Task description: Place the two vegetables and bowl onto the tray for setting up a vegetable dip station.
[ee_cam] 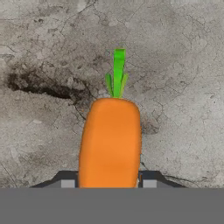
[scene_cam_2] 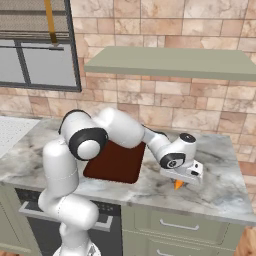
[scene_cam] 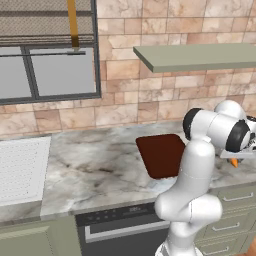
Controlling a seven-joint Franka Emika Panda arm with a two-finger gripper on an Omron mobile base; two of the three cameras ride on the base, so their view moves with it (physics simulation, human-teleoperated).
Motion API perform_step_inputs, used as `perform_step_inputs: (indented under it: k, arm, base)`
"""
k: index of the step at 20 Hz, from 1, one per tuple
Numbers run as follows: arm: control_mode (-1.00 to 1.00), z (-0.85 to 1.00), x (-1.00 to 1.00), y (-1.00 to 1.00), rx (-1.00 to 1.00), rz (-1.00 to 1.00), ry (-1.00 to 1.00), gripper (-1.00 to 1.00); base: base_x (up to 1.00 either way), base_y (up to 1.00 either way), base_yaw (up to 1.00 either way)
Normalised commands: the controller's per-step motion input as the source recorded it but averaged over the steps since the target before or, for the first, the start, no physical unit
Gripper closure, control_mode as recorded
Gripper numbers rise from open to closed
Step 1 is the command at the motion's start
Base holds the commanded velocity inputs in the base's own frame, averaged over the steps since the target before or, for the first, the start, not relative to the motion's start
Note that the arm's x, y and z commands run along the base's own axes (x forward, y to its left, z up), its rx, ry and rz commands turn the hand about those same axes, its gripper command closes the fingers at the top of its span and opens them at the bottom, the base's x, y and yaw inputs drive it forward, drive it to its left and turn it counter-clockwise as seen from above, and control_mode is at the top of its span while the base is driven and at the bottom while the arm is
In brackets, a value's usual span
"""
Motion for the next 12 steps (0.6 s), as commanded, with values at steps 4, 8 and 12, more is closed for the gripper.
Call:
perform_step_inputs:
  k: [4, 8, 12]
  arm:
    - [-1.0, 0.0, 0.0, 0.0, 0.0, 0.0, 0.0, 1.0]
    - [-1.0, 0.0, 0.07, -0.01, 0.0, 0.1, -0.02, 1.0]
    - [-1.0, 0.08, 0.02, 0.0, 0.0, 0.17, -0.05, 1.0]
  base:
    - [0.0, 0.0, 0.0]
    - [0.0, 0.0, 0.0]
    - [0.0, 0.0, 0.0]
